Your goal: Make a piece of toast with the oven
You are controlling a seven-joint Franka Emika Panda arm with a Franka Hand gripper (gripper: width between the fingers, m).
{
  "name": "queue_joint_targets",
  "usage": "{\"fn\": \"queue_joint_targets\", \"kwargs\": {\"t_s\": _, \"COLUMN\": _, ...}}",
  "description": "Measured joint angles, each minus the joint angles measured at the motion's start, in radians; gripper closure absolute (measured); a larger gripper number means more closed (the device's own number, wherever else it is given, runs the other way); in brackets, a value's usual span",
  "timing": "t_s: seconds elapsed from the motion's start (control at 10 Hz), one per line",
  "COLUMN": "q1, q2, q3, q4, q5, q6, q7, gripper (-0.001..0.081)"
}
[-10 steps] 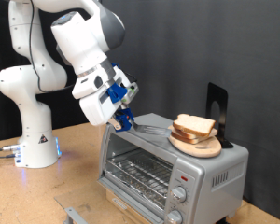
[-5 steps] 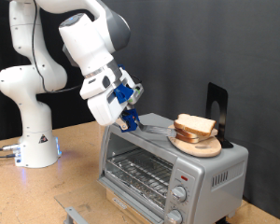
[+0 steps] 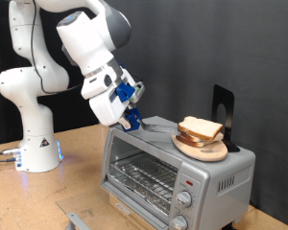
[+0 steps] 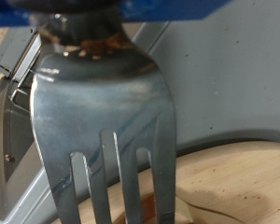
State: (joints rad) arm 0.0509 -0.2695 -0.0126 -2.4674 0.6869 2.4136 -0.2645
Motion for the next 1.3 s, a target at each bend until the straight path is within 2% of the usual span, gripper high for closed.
{"fn": "queue_joint_targets", "kwargs": {"t_s": 0.3, "q1": -0.004, "q2": -0.028, "q3": -0.004, "q4": -0.017, "q5": 0.0, "q6": 0.003, "q7": 0.001, "gripper": 0.0315}}
{"fn": "queue_joint_targets", "kwargs": {"t_s": 0.9, "q1": -0.009, "q2": -0.025, "q3": -0.004, "q4": -0.031, "q5": -0.021, "q6": 0.01, "q7": 0.009, "gripper": 0.0315}}
{"fn": "queue_joint_targets", "kwargs": {"t_s": 1.3, "q1": -0.008, "q2": -0.018, "q3": -0.001, "q4": -0.022, "q5": -0.002, "q6": 0.049, "q7": 0.012, "gripper": 0.0315}}
